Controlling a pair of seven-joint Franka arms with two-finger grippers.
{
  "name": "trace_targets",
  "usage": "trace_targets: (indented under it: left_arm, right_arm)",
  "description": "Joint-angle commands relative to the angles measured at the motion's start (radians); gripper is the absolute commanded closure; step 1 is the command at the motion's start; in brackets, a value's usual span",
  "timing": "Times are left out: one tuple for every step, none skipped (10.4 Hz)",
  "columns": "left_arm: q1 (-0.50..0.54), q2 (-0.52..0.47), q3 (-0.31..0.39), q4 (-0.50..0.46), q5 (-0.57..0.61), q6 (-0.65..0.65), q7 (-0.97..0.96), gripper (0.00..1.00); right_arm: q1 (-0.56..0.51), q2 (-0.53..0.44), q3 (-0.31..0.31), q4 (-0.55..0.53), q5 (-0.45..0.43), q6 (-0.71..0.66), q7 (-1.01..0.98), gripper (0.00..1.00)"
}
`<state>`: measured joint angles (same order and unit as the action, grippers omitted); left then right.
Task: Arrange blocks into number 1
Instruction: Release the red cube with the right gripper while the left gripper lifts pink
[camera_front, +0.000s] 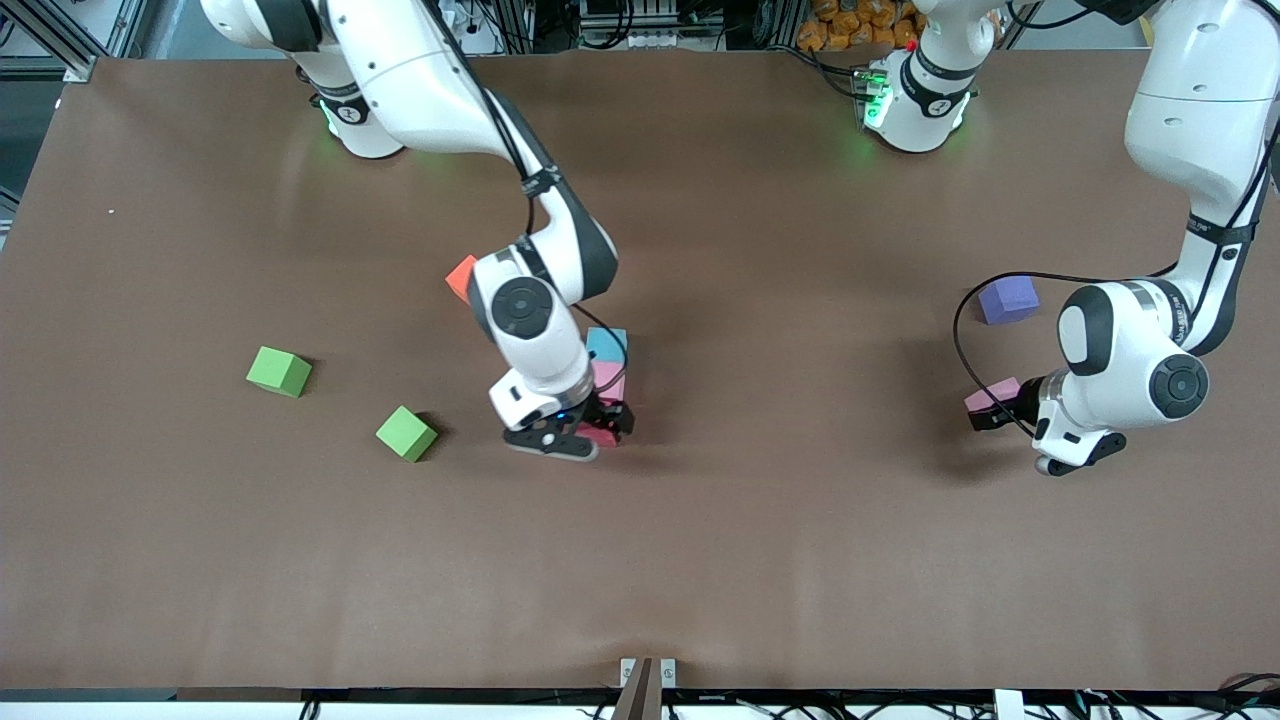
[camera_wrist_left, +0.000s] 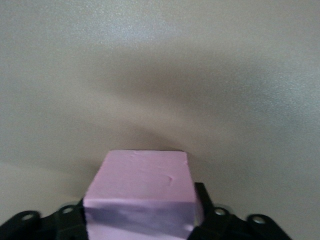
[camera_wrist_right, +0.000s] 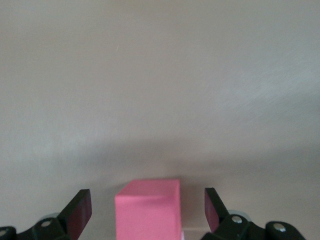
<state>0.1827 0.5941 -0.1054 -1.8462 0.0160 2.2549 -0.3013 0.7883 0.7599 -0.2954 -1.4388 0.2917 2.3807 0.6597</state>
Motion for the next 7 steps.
trace_targets:
  left_arm:
    - [-0.003, -0.011, 0.003, 0.004, -0.001, -0.02, -0.005, 1.0]
    - [-0.021, -0.032, 0.003, 0.004, -0.001, -0.058, -0.01, 1.0]
    - [-0.046, -0.06, 0.003, 0.004, -0.001, -0.11, -0.018, 1.0]
    - [-0.087, -0.088, 0.001, 0.005, -0.001, -0.159, -0.051, 1.0]
    - [-0.145, -0.109, 0.001, 0.008, -0.001, -0.2, -0.111, 1.0]
    - [-0.22, -0.125, 0.0, 0.01, -0.002, -0.219, -0.195, 1.0]
    - [-0.298, -0.132, -0.008, 0.009, -0.004, -0.225, -0.285, 1.0]
  right_arm:
    - [-0.157, -0.172, 0.056, -0.141, 0.02, -0.035, -0.102, 0.0]
    - [-0.243, -0.221, 0.096, -0.176, 0.02, -0.06, -0.156, 0.0]
    - [-0.324, -0.272, 0.117, -0.21, 0.02, -0.093, -0.217, 0.0]
    - [-0.398, -0.325, 0.124, -0.245, 0.02, -0.119, -0.305, 0.0]
    - [-0.473, -0.376, 0.156, -0.267, 0.018, -0.145, -0.398, 0.0]
    - [-0.544, -0.427, 0.186, -0.293, 0.001, -0.178, -0.46, 0.0]
    - [-0.605, -0.477, 0.229, -0.334, -0.063, -0.178, -0.477, 0.0]
